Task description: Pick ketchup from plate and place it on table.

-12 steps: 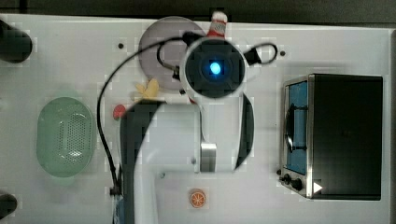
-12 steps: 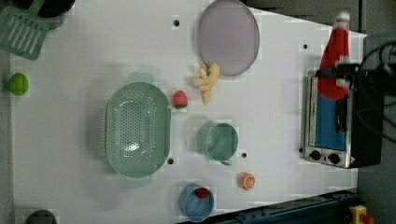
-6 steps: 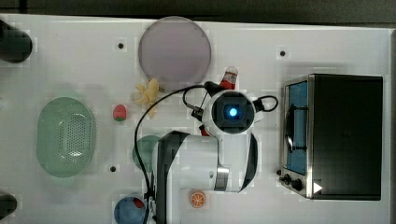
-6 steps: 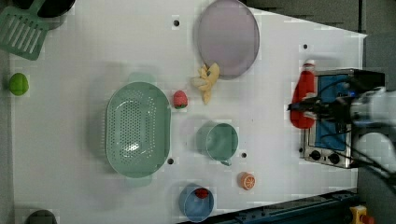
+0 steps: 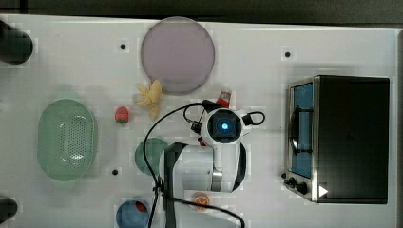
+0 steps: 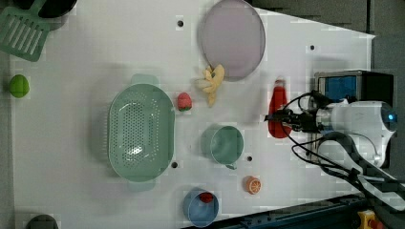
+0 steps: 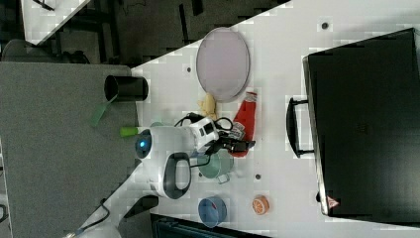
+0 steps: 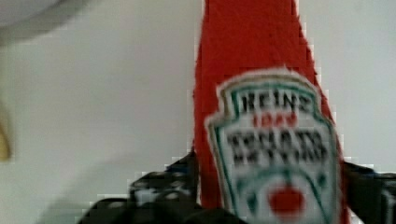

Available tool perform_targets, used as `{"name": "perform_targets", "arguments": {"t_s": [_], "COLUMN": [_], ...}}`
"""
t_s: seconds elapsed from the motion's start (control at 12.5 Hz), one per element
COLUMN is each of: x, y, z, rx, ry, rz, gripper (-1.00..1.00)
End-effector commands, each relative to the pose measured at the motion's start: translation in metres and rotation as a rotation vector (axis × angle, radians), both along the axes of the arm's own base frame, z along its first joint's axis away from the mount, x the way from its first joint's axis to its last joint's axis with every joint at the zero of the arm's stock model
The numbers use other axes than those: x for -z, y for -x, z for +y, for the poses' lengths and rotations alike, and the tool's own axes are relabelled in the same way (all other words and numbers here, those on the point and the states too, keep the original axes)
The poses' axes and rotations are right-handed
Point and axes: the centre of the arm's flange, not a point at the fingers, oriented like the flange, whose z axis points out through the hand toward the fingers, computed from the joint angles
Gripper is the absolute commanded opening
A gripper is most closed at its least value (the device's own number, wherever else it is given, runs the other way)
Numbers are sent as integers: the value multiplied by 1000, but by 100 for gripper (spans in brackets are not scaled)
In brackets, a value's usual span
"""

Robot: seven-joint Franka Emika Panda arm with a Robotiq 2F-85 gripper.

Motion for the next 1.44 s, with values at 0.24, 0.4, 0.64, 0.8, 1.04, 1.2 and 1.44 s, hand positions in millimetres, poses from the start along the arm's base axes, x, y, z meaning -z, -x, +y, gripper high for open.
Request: {"name": "perform_targets", "arguments": {"t_s": [0.24,0.4,0.64,0.8,1.04,1.2,1.44], "x": [-78,-119,-185,-233,-297,-333,-372], "y": [-32,-37,-42,-48,-53,-56,-53], "z": [4,4,7,6,4,5,5], "rx": [57,162,253,277,301,359,385], "ry": [11,14,19,20,24,27,32], "rz": [-182,-209,-177,-183,-163,-145,-112], "gripper": [100,100,100,100,100,100,100]}}
